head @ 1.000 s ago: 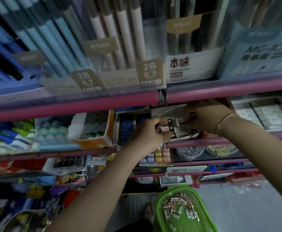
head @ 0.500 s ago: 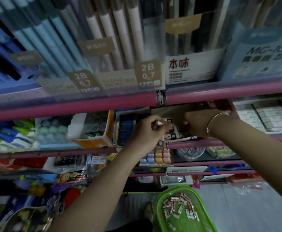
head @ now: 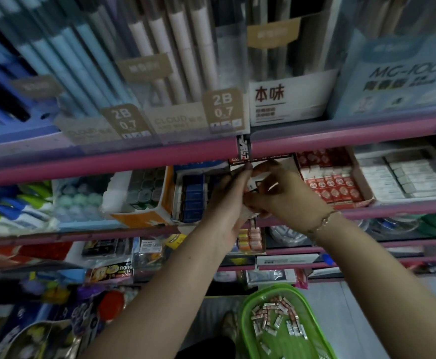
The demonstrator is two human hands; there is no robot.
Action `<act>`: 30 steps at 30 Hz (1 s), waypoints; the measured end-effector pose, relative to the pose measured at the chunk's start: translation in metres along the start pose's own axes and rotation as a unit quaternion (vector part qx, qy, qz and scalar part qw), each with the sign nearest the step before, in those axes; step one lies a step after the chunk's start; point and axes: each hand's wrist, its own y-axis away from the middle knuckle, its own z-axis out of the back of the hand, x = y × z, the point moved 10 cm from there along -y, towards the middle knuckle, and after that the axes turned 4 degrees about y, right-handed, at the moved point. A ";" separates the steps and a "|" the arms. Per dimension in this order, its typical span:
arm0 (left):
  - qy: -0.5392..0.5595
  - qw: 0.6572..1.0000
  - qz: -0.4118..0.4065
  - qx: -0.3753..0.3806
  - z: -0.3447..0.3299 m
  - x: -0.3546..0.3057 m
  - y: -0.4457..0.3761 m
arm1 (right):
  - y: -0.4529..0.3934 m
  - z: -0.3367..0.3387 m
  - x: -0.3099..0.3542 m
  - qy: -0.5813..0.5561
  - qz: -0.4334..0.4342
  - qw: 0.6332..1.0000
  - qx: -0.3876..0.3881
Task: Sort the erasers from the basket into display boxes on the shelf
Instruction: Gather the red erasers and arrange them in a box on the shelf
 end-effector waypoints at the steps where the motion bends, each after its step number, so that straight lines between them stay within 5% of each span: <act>1: -0.018 1.000 -0.001 0.004 0.000 0.001 0.000 | -0.001 -0.001 -0.005 -0.007 -0.013 1.000 0.005; 4: -0.037 0.999 0.004 0.017 0.001 0.006 0.002 | 0.000 -0.004 -0.014 -0.024 -0.035 0.999 0.024; 7: -0.013 0.999 -0.006 0.030 -0.001 0.003 0.002 | -0.003 0.007 -0.020 -0.165 -0.058 0.984 0.014; 10: -0.171 0.976 -0.138 -0.008 0.011 -0.028 -0.002 | -0.013 0.051 -0.039 -0.161 -0.089 0.978 -0.094; 12: -0.313 0.920 -0.236 0.004 0.007 -0.047 -0.003 | -0.020 0.083 -0.050 0.016 -0.114 0.979 -0.167; 15: -0.556 0.771 -0.307 0.042 -0.016 -0.048 -0.007 | -0.039 0.079 -0.044 0.300 -0.077 0.945 -0.103; 19: -0.760 0.579 -0.292 0.049 -0.037 -0.035 -0.021 | -0.050 0.055 -0.033 0.390 -0.011 0.919 -0.058; 21: -0.803 0.530 -0.265 0.058 -0.041 -0.030 -0.027 | -0.054 0.051 -0.033 0.402 0.004 0.914 -0.055; 25: -0.834 0.511 -0.195 0.070 -0.036 -0.021 -0.037 | -0.062 0.045 -0.043 0.428 0.009 0.903 -0.038; 30: -0.815 0.546 -0.171 0.093 -0.031 -0.020 -0.040 | -0.072 0.040 -0.051 0.488 -0.006 0.873 -0.016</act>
